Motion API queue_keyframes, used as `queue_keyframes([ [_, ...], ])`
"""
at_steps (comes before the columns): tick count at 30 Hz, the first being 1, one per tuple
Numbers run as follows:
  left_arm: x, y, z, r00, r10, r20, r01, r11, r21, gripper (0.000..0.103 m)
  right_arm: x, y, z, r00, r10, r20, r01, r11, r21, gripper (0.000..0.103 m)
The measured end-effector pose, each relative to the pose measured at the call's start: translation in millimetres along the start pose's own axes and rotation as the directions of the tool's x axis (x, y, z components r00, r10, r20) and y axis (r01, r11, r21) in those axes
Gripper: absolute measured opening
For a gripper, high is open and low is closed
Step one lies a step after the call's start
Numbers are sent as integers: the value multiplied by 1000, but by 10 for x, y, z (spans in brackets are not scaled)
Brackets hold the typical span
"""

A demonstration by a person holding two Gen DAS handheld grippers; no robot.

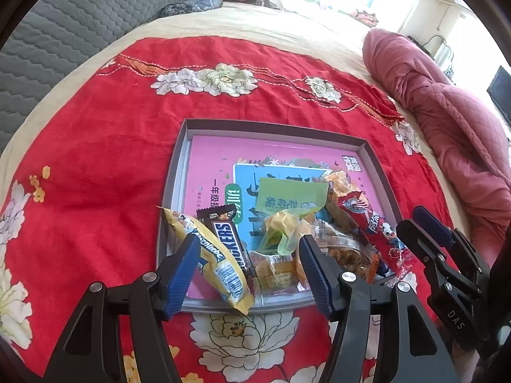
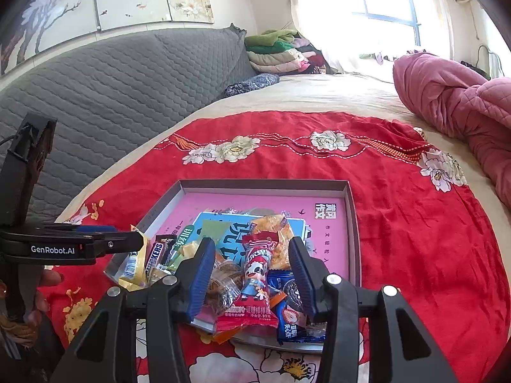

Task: Organize snacks
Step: 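Open both tools to release the bars and withdraw from the tray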

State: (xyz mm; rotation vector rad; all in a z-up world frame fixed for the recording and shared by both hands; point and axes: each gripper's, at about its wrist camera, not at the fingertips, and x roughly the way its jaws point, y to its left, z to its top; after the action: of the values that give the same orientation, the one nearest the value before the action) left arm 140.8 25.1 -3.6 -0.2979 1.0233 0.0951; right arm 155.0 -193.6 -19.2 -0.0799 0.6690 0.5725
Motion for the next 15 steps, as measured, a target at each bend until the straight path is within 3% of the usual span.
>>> queue_keyframes([
  [10, -76, -11, -43, 1000, -9, 0, 9, 1000, 1, 68, -109, -27, 15, 999, -23, 28, 23, 1000, 9, 53],
  [15, -138, -43, -59, 1000, -16, 12, 16, 1000, 7, 74, -184, -29, -3, 998, -44, 43, 44, 999, 7, 65],
])
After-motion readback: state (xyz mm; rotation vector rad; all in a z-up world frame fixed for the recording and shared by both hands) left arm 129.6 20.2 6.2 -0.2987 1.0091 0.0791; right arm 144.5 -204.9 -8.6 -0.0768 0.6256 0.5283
